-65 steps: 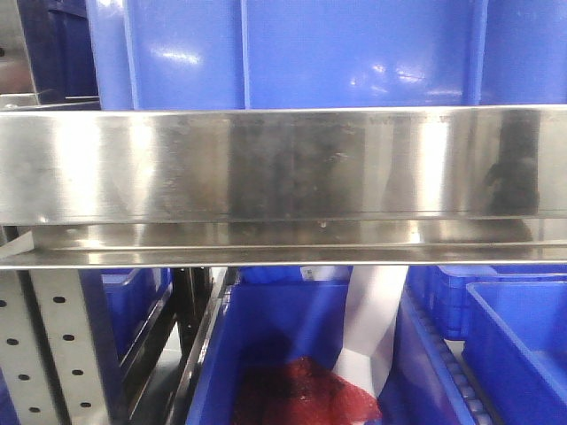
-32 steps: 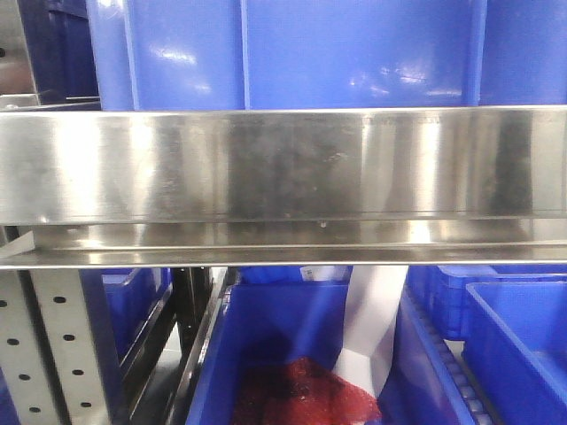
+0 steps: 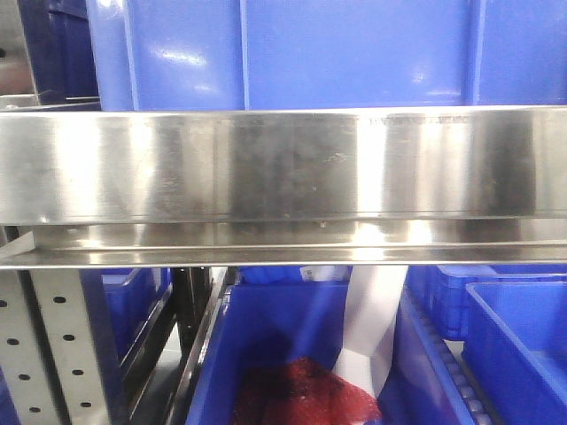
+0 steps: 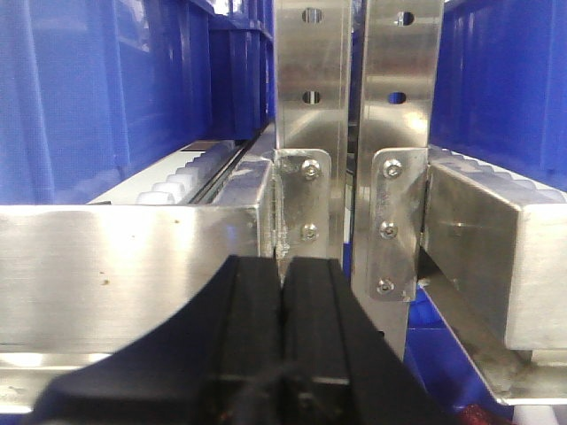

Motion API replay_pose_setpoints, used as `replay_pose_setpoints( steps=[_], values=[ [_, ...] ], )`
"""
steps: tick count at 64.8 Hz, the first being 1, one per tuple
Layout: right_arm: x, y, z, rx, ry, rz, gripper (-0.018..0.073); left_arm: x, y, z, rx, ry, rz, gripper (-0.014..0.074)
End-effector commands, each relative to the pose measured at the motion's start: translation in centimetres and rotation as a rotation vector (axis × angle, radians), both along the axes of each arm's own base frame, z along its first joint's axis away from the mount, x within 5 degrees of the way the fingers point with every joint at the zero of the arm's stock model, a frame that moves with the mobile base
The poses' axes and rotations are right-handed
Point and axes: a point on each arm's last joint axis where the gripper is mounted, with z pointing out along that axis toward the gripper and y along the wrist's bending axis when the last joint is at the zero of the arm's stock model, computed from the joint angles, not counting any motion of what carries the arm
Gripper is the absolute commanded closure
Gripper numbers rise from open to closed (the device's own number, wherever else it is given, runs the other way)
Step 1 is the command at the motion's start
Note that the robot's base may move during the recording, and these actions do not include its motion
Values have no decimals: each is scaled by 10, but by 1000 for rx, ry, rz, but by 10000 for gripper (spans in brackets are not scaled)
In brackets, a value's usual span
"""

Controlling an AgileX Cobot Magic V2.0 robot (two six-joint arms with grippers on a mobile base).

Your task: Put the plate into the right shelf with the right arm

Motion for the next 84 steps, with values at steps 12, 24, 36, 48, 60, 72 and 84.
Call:
replay_pose_setpoints(
  steps=[12,24,36,48,60,72,84],
  values=[
    [-3,0,-11,-1,-61,8,505,-1,2,6,-9,-85,17,643],
    [-2,0,-13,-12,-58,4,505,-1,2,6,-9,-85,17,643],
    [0,1,-17,-11,-72,12,505,-1,2,6,-9,-85,17,643],
    [5,3,-34,-52,-58,-19,505,-1,2,6,-9,-85,17,643],
    [9,-2,-71,-7,-80,-137,505,-1,2,6,-9,-85,17,643],
    [2,-12,-119,6,-127,-286,505,-1,2,6,-9,-85,17,643],
    [-2,-16,-162,19,-169,-348,505,-1,2,6,-9,-85,17,643]
  ],
)
